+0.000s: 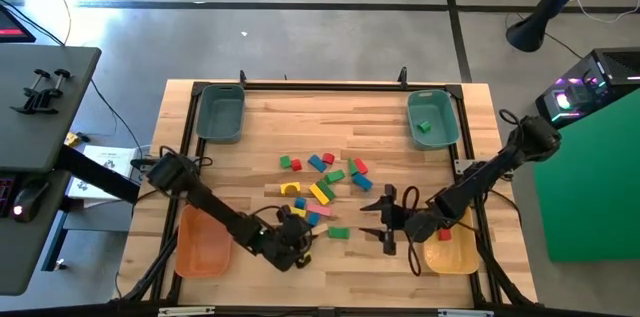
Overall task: Sort blocks by size
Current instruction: Put the brown rectangular block into the orange bin
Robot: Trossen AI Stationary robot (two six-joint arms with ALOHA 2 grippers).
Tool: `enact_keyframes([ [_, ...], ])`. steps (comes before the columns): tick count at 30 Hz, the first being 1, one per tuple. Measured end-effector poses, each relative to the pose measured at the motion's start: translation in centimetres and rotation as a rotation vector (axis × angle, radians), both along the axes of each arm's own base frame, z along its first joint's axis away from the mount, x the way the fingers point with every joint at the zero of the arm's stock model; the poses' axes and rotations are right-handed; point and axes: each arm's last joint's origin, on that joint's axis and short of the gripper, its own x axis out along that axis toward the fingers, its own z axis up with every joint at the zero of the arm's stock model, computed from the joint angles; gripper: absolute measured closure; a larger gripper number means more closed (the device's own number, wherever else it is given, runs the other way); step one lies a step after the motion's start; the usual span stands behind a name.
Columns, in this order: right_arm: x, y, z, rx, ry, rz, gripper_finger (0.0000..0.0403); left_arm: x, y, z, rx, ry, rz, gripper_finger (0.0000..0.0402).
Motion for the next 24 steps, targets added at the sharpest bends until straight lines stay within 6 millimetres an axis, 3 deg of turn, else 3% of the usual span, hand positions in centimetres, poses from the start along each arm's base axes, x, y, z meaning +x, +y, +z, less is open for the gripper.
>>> enact_keyframes([
  [5, -0.4, -0.4, 1.1, 0.026, -0.056, -0.078, 0.0155, -0.3, -0.1, 2.1, -0.069, -0.012, -0.033, 0.0336],
  [10, -0.5, -0.5, 1.1, 0.018, -0.040, -0.081, 0.0155, -0.9, 0.4, 7.1, -0.077, -0.102, -0.039, 0.0336],
  [16, -0.9, -0.4, 0.4, 0.010, 0.015, -0.088, 0.0155, -3.2, 1.5, 13.1, -0.119, -0.170, -0.057, 0.0336],
  [21, -1.2, 0.0, 0.4, -0.028, 0.004, -0.093, 0.0155, -5.6, -0.2, 18.5, -0.078, -0.176, -0.195, 0.0336],
  [24, -1.2, 0.0, 0.5, -0.037, -0.009, -0.113, 0.0155, -7.2, -1.4, 21.1, -0.088, -0.079, -0.189, 0.0336],
])
